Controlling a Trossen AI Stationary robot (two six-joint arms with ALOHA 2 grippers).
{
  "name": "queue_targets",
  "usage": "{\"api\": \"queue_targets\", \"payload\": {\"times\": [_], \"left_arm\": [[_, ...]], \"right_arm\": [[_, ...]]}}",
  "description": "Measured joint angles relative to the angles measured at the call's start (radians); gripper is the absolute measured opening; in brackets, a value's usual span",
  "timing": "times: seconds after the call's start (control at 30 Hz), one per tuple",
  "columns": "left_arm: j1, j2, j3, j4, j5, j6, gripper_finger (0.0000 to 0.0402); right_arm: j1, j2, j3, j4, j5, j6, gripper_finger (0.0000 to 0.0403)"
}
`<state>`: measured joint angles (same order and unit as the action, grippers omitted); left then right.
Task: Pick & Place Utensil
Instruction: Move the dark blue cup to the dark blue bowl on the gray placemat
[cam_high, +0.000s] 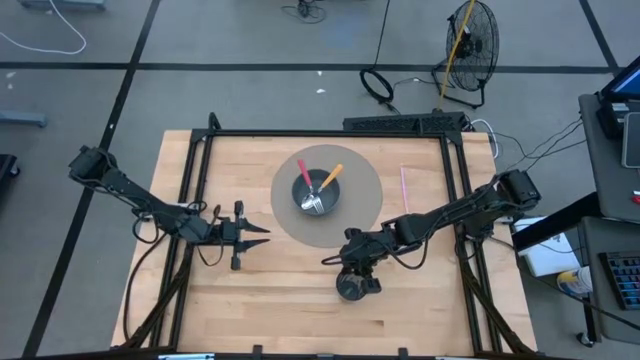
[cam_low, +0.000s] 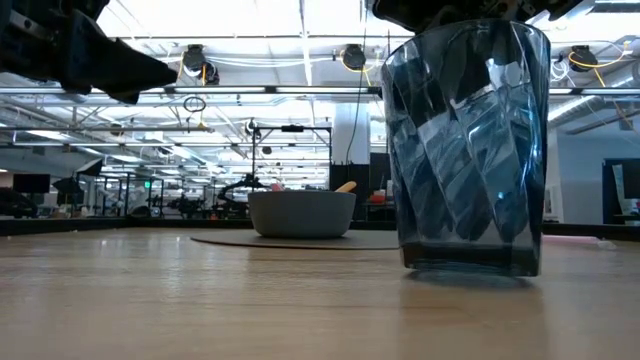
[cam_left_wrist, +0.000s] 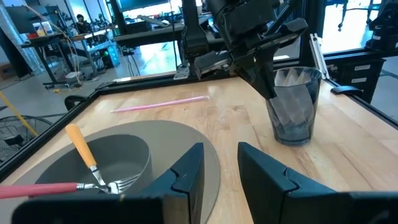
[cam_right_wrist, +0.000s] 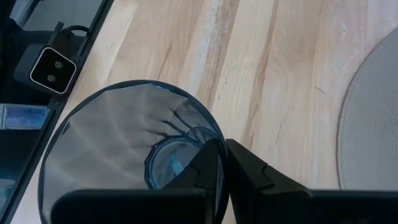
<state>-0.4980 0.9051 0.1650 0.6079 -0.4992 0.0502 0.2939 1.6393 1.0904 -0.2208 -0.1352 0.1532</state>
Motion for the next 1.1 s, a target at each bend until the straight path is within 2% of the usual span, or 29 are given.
{"api": "queue_targets", "payload": {"times": [0.33, 0.53, 0.83, 1.1], "left_arm": [[0.0, 0.0, 0.0, -0.007, 0.0, -0.003, 0.0104], [0.0, 0.0, 0.0, -0.01, 0.0, -0.008, 0.0104], [0.0, 0.0, 0.0, -0.015, 0.0, -0.011, 0.0104], [0.0, 0.0, 0.0, -0.014, 0.0, -0.012, 0.0104]], "right_arm": [[0.0, -0.074, -0.003, -0.112, 0.015, -0.001, 0.0012], [0.0, -0.157, -0.003, -0.287, 0.1, 0.025, 0.0012], [0.0, -0.308, -0.003, -0.588, 0.269, 0.167, 0.0012], [0.0, -0.448, -0.003, -0.768, 0.392, 0.275, 0.0012]]}}
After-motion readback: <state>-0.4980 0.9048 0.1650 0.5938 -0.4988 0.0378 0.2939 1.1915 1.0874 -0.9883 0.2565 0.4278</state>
